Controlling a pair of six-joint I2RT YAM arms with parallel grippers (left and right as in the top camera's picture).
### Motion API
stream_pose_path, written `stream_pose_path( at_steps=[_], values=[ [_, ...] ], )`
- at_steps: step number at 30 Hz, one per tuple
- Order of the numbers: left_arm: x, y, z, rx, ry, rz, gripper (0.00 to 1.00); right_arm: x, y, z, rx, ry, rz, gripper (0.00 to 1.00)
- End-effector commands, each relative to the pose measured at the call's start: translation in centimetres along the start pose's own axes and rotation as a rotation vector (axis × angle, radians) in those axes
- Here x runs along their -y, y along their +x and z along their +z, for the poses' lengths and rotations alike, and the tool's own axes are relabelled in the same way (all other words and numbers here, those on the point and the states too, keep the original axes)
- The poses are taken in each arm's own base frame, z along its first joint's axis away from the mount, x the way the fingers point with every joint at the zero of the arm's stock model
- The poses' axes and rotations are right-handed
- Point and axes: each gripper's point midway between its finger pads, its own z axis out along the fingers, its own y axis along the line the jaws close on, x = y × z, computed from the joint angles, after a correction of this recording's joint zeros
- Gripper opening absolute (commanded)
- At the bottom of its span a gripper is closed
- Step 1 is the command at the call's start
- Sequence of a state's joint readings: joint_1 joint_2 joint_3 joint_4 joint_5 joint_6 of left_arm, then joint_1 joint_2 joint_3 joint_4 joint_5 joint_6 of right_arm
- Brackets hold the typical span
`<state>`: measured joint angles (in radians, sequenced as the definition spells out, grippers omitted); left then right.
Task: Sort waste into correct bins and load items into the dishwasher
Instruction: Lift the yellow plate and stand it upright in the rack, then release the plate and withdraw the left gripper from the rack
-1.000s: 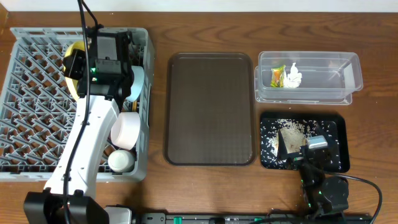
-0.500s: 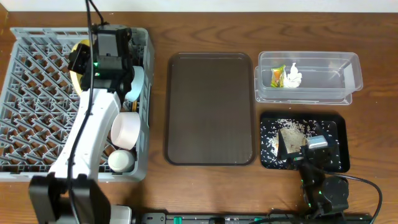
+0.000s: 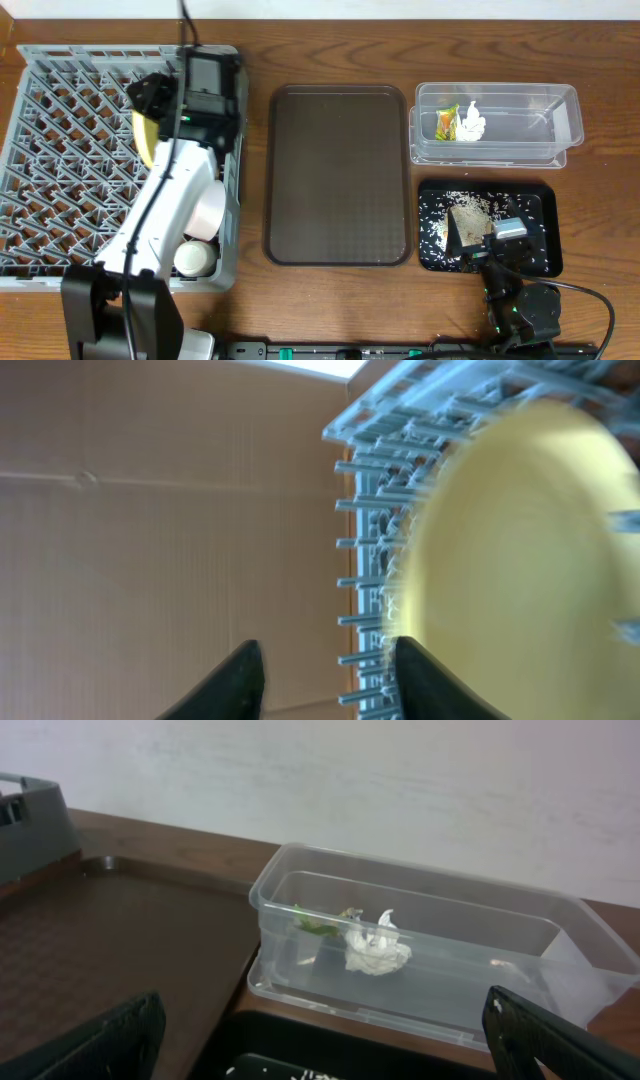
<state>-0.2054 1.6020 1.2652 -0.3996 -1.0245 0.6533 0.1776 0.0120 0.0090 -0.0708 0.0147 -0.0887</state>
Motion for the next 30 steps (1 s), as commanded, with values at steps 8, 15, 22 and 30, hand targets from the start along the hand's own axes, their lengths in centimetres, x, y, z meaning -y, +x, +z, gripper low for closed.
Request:
stream_pose_path(
  at_steps=[8, 15, 22, 30],
  values=[
    [0.0, 0.6, -8.5, 0.131, 0.107, -0.312, 0.75, 0.2, 0.2, 0.0, -0.003, 0.007, -0.009, 0.99],
    [6.0, 1.8, -18.3, 0.216, 0.903, -0.514, 0.67, 0.2, 0.2, 0.0, -0.003, 0.007, -0.009, 0.99],
    [7.1, 3.9, -23.2, 0.223, 1.203, -0.461, 0.67, 0.2, 0.2, 0.0, -0.003, 0.007, -0.009, 0.99],
    [8.1, 6.4, -24.5, 0.148, 1.289, -0.393, 0.68, 0.2, 0.2, 0.0, -0.003, 0.007, -0.009, 0.99]
  ],
)
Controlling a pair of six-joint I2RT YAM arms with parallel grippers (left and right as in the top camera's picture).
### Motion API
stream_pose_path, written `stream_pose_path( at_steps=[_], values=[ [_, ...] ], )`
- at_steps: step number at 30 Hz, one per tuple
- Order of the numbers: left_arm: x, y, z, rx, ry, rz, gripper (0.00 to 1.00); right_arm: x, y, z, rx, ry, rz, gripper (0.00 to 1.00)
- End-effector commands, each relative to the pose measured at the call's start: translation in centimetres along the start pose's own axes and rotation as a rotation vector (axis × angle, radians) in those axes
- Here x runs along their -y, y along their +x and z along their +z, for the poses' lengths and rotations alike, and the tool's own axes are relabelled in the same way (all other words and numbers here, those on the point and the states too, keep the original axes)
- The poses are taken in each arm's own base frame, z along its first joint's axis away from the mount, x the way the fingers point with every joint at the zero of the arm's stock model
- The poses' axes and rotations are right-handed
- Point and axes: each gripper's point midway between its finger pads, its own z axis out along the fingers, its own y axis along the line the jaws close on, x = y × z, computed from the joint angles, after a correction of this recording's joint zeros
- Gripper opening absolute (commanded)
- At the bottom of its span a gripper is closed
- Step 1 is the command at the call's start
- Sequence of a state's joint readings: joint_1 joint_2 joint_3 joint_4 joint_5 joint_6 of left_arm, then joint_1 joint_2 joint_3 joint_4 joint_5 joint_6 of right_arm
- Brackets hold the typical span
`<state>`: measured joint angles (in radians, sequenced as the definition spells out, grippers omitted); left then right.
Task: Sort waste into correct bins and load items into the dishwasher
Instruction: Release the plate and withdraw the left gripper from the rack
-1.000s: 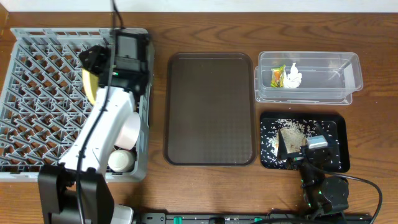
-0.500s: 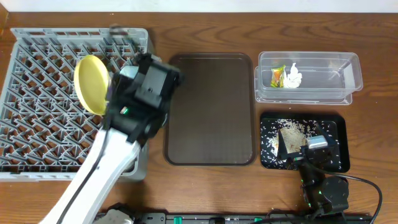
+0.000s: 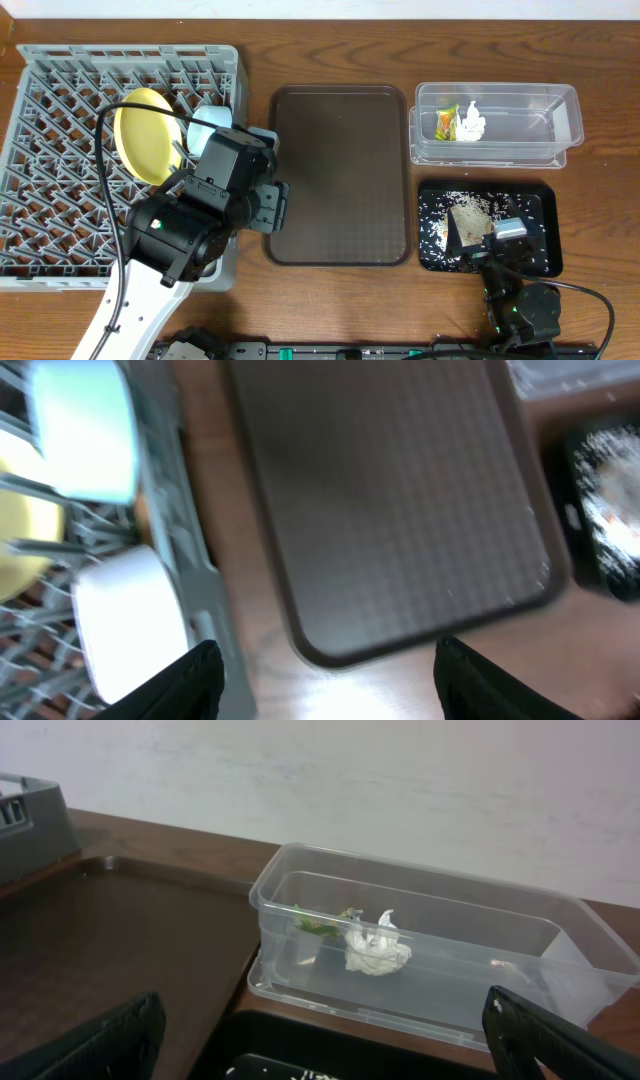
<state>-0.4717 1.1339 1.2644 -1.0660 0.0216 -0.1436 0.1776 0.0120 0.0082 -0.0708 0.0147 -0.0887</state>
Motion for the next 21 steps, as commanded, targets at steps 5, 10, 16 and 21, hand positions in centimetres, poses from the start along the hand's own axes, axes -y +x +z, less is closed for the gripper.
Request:
stream_pose_path(
  at_steps=[5, 10, 16, 21],
  values=[
    [1.3, 2.1, -1.3, -0.066, 0.094, -0.021, 0.68, 0.2, 0.1, 0.0, -0.001, 0.007, -0.009, 0.99],
    [1.3, 1.9, -3.0, 0.006, 0.109, -0.02, 0.8, 0.2, 0.1, 0.0, -0.002, 0.007, -0.009, 0.99],
    [1.3, 2.0, -4.1, 0.045, 0.118, -0.019, 0.88, 0.2, 0.1, 0.0, -0.002, 0.007, -0.009, 0.99],
    [1.3, 2.1, -3.9, 0.033, 0.116, -0.019, 0.89, 0.2, 0.1, 0.0, -0.002, 0.007, -0.009, 0.99]
  ],
)
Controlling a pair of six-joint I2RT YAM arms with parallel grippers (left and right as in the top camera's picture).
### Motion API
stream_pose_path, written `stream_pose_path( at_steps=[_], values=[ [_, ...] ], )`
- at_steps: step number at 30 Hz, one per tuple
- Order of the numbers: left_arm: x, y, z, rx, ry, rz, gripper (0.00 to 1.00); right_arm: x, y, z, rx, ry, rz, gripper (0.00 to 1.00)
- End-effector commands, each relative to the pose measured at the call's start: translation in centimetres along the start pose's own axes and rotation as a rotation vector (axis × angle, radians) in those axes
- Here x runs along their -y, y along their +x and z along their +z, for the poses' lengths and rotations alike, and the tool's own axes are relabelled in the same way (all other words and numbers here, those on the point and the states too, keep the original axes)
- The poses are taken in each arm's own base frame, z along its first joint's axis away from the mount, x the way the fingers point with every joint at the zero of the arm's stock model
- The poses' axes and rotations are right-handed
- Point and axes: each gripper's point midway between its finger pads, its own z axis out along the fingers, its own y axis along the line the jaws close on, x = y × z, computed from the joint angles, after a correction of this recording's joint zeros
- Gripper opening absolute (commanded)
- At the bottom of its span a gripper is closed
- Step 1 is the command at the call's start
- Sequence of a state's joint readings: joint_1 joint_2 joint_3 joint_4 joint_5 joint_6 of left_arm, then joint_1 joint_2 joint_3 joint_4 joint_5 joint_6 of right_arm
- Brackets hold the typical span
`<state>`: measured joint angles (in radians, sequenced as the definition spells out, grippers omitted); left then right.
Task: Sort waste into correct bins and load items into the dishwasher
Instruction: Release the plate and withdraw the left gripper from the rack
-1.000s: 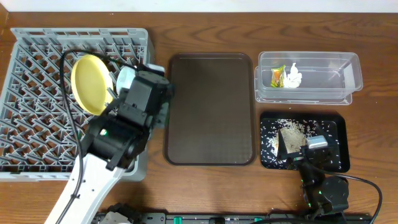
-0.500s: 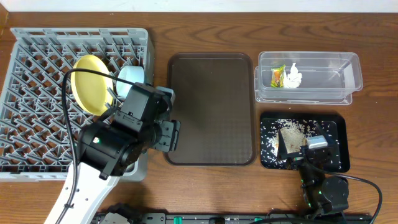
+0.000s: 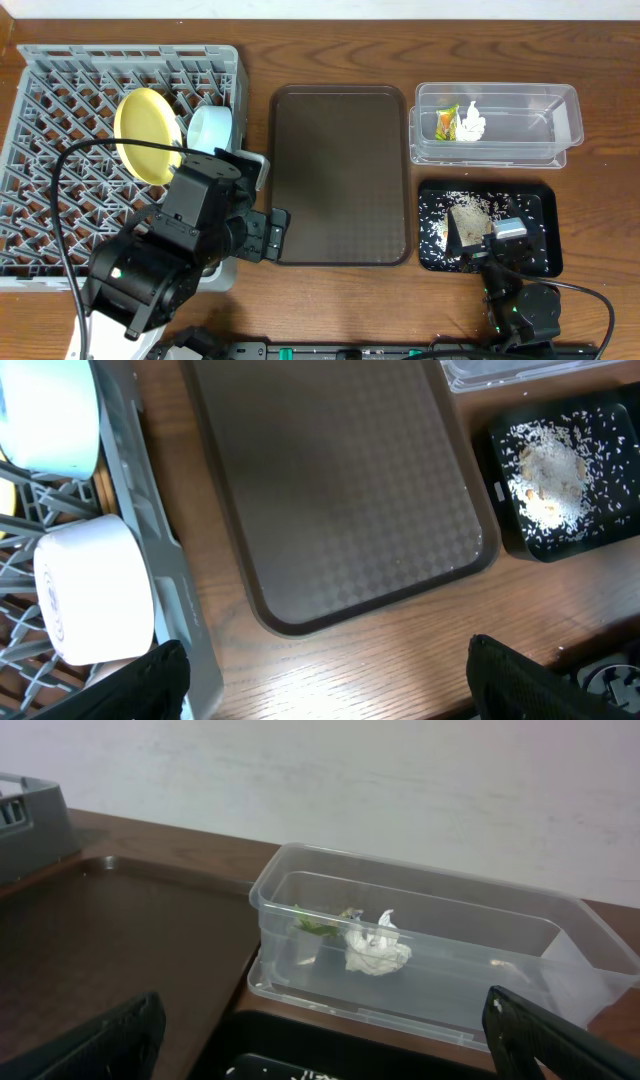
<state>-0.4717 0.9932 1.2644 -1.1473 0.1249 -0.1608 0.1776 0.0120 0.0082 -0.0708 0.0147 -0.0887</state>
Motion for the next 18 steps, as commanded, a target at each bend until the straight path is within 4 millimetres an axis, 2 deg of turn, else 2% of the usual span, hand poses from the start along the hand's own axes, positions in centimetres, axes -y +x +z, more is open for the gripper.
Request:
stream_pose_path(
  at_steps=[1, 5, 9, 13, 15, 18],
  values=[
    [0.3, 0.1, 0.0, -0.011, 0.014, -0.012, 0.9, 0.2, 0.1, 0.0, -0.002, 0.007, -0.009, 0.99],
    [0.9, 1.5, -0.2, -0.07, 0.054, -0.054, 0.91, 0.2, 0.1, 0.0, -0.002, 0.007, -0.009, 0.99],
    [0.9, 1.3, -0.4, -0.057, 0.055, -0.056, 0.93, 0.2, 0.1, 0.0, -0.002, 0.007, -0.009, 0.99],
    [0.6, -0.1, -0.6, 0.016, 0.037, -0.043, 0.95, 0.2, 0.1, 0.0, -0.002, 0.007, -0.009, 0.99],
    [0.7, -1.9, -1.5, 0.118, 0.036, 0.023, 0.95, 0.2, 0.1, 0.0, -0.002, 0.007, -0.009, 0.99],
    [1.0, -3.0, -2.7, 0.204, 0.05, 0.071, 0.95, 0.2, 0.1, 0.0, -0.002, 0.007, -0.009, 0.99]
  ],
)
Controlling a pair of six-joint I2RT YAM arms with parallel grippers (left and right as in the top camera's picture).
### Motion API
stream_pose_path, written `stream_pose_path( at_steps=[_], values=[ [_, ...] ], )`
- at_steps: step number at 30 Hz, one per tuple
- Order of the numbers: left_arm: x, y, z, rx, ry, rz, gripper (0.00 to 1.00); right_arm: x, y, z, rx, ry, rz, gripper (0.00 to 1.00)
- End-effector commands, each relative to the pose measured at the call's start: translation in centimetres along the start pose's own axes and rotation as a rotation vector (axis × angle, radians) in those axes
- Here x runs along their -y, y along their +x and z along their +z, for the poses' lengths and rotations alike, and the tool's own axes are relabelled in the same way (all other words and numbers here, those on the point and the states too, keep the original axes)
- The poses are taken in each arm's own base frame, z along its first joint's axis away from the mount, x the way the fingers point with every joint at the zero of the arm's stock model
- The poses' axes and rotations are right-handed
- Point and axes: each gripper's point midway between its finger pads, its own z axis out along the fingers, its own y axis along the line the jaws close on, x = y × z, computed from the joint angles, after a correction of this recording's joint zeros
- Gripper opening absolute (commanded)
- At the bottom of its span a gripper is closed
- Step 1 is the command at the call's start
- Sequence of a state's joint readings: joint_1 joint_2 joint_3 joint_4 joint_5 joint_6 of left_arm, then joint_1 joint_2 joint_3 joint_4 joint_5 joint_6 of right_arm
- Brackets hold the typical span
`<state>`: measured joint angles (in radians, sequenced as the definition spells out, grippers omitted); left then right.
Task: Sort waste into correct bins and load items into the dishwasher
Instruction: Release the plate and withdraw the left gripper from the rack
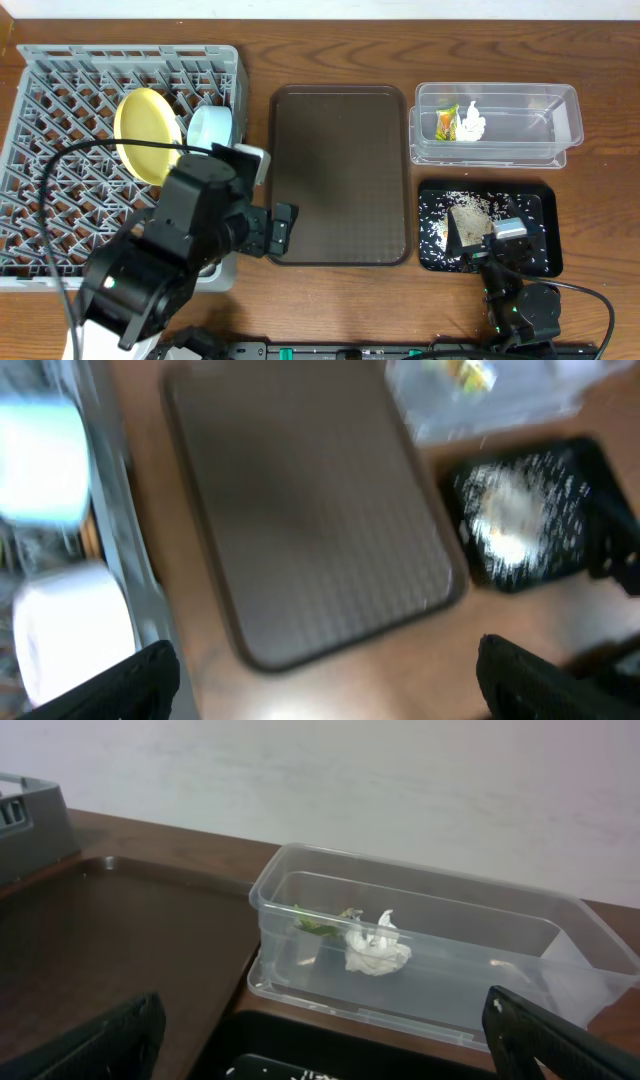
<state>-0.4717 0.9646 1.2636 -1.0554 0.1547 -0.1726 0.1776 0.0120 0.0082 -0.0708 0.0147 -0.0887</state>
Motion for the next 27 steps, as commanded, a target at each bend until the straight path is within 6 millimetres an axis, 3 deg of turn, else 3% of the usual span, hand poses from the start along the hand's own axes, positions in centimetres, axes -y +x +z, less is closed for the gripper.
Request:
stream_pose_path(
  at_steps=[1, 6, 10, 19, 27],
  values=[
    [0.0, -1.4, -2.2, 0.119, -0.004, 0.074, 0.95, 0.2, 0.1, 0.0, -0.002, 0.007, -0.009, 0.99],
    [-1.2, -2.5, -4.1, 0.251, -0.031, 0.041, 0.96, 0.2, 0.1, 0.0, -0.002, 0.007, -0.009, 0.99],
    [-3.1, -2.3, -4.8, 0.342, -0.084, 0.0, 0.96, 0.2, 0.1, 0.0, -0.002, 0.007, -0.009, 0.99],
    [-5.8, -1.0, -4.5, 0.577, -0.137, -0.032, 0.96, 0.2, 0.1, 0.0, -0.002, 0.007, -0.009, 0.99],
    [-6.7, 0.7, -3.2, 0.693, -0.142, -0.021, 0.96, 0.2, 0.1, 0.0, -0.001, 0.007, -0.009, 0.99]
  ],
)
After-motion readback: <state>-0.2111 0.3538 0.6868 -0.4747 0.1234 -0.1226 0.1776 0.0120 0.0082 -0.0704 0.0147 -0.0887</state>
